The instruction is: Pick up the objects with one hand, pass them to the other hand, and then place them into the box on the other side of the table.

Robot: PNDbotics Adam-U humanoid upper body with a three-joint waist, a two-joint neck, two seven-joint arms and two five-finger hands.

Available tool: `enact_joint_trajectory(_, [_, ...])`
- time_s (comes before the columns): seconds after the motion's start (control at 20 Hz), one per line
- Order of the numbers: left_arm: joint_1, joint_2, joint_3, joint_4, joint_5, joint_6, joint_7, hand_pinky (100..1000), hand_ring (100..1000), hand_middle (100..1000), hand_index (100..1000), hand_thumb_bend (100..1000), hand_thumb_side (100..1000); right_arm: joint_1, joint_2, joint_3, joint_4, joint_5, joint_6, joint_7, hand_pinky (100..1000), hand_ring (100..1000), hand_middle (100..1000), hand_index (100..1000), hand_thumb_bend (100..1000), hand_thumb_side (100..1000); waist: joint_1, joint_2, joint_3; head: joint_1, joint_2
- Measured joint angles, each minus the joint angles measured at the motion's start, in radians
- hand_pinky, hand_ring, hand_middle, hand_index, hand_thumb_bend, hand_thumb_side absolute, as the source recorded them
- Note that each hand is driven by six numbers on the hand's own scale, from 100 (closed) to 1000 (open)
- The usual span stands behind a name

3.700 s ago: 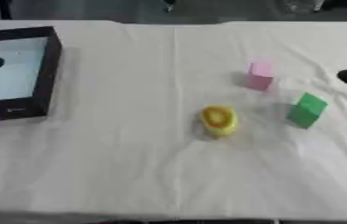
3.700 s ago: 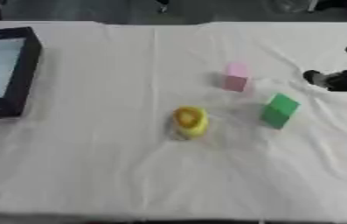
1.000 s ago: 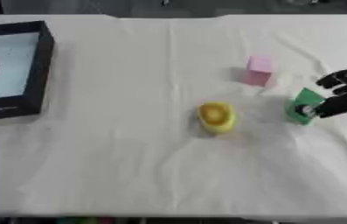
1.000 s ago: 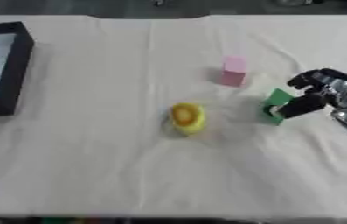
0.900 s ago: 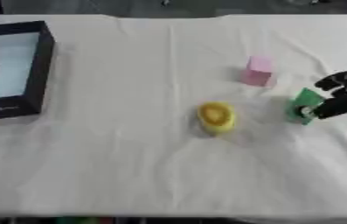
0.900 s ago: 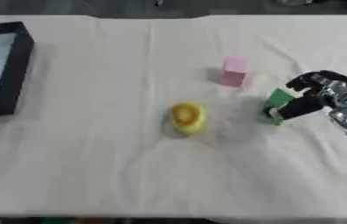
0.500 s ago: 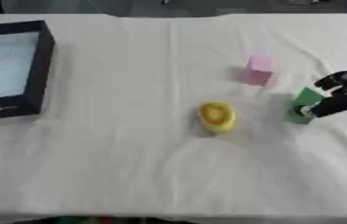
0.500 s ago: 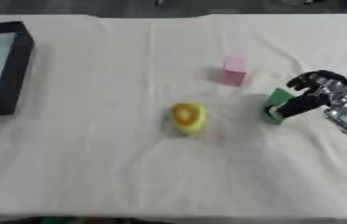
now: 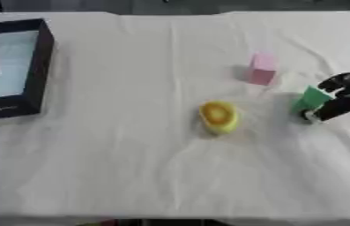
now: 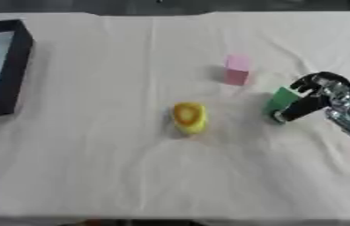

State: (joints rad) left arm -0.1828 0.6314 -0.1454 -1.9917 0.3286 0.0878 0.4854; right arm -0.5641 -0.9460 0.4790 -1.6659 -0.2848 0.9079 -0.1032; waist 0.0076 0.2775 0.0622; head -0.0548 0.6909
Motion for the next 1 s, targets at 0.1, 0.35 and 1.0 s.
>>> enact_joint_trajectory(0.1, [0.000,0.000,0.000,0.000,0.000,0.000,0.000,1000,767,744,812,115,860,-0.005,0.000,0.004,0.011,0.000,0.000,0.013,854,942,862,845,461,100,0.001,0.000,0.000,0.000,0.000])
enact_joint_trajectory(0.35, [0.000,0.000,0.000,0.000,0.000,0.000,0.000,1000,767,744,810,114,860,-0.014,0.007,0.007,0.043,0.004,0.001,0.030,855,939,859,843,445,100,0.002,0.000,0.000,-0.001,-0.001])
enact_joint_trajectory(1.0, [0.000,-0.001,0.000,0.000,0.000,0.000,-0.001,1000,767,744,808,116,861,-0.016,0.017,0.005,0.068,-0.003,-0.002,0.003,845,923,785,755,394,100,0.002,0.000,0.001,-0.002,-0.008])
